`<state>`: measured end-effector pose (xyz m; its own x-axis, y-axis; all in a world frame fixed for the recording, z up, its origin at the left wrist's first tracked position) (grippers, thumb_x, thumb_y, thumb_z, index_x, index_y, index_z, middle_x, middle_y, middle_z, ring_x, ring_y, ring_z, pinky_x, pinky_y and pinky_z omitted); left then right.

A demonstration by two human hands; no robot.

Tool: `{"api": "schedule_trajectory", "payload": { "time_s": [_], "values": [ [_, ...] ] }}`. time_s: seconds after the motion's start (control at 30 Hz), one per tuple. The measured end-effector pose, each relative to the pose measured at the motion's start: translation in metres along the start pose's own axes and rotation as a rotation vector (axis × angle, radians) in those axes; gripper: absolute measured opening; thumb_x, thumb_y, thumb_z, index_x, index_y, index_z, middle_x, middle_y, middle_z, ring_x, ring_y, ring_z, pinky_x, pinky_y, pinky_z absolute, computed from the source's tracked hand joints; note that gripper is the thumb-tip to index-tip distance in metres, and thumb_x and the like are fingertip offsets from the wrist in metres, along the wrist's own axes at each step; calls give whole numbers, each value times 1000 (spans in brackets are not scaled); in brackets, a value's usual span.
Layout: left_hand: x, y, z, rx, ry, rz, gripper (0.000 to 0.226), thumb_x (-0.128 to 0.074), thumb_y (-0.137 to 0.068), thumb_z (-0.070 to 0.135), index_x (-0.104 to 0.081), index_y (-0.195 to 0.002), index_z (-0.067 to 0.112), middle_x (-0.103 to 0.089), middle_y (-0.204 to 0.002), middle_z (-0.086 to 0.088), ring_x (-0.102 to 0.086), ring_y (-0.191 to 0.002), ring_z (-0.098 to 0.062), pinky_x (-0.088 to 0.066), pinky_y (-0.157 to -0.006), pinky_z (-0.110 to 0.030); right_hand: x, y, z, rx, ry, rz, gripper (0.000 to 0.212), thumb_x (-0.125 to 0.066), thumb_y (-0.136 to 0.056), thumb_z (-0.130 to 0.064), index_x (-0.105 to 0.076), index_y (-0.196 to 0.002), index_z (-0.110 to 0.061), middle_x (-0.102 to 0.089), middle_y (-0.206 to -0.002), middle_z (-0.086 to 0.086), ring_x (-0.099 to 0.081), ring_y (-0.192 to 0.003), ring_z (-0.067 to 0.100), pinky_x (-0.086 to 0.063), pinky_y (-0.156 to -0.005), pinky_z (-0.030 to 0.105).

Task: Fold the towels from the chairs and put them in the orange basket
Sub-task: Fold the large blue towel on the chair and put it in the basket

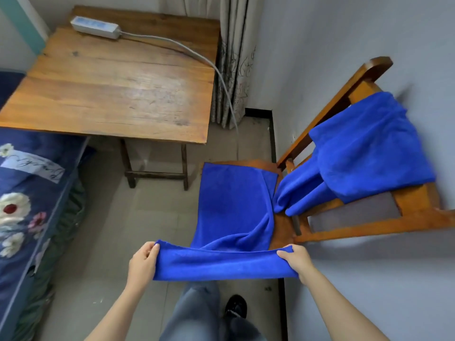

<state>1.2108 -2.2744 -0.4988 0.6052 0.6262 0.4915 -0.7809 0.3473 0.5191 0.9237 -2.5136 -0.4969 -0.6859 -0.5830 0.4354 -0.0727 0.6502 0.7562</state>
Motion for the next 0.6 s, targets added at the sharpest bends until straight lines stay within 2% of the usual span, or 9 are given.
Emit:
{"api": "schedule_trajectory", "payload": {
  "time_s": [0.1,0.2,0.33,0.43,0.5,0.6],
  "values": [
    [-13,-29,20,11,43,-68,24,-45,-95,10,-55,-73,5,-48,-66,-4,-39,-66,-21,-30,-58,-27,-1,-16,-18,-6,-36,74,18,-59,-86,1,-56,-70,-6,-56,-66,6,-52,-67,22,-42,-49,18],
    [-28,-64,46,12,135,-68,24,-44,-96,8,-54,-76,0,-47,-69,-5,-39,-65,-17,-31,-58,-25,-4,-34,-39,31,-93,136,9,-59,-87,0,-59,-78,-3,-57,-70,6,-51,-68,19,-42,-46,12],
    [-50,-109,70,-11,220,-51,17,-45,-96,9,-60,-89,4,-59,-83,-5,-51,-77,-16,-41,-69,-27,-9,-68,-55,32,-194,250,8,-59,-87,-1,-58,-79,-2,-54,-70,7,-48,-68,21,-40,-55,28],
    [-71,-146,75,9,258,-1,13,-48,-95,10,-60,-97,8,-62,-93,-6,-55,-88,-19,-42,-82,-31,-17,-107,-65,41,-221,372,8,-60,-85,-1,-59,-79,-4,-54,-74,10,-48,-74,23,-38,-68,29],
    [-86,-168,76,8,255,14,13,-48,-95,11,-60,-98,9,-62,-96,-5,-55,-91,-19,-42,-82,-30,-23,-134,-71,63,-178,427,9,-57,-86,-1,-60,-81,-7,-58,-82,13,-52,-81,27,-41,-75,32],
    [-104,-192,82,-9,241,50,13,-47,-96,12,-59,-100,10,-60,-95,-4,-53,-90,-17,-38,-80,-28,-29,-167,-79,81,-90,485,15,-50,-89,-3,-64,-94,-2,-60,-90,15,-57,-90,35,-43,-78,37]
  ]
}}
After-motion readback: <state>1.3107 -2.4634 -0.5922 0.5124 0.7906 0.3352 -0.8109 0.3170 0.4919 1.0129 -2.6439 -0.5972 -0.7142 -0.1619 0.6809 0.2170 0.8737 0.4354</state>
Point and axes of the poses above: each hand's wrist, its own y-axis away from the middle knuckle, its own x-axis out of the back of the hand, z = x × y, the point moved 3 cm from there along -y, towards the middle knuckle
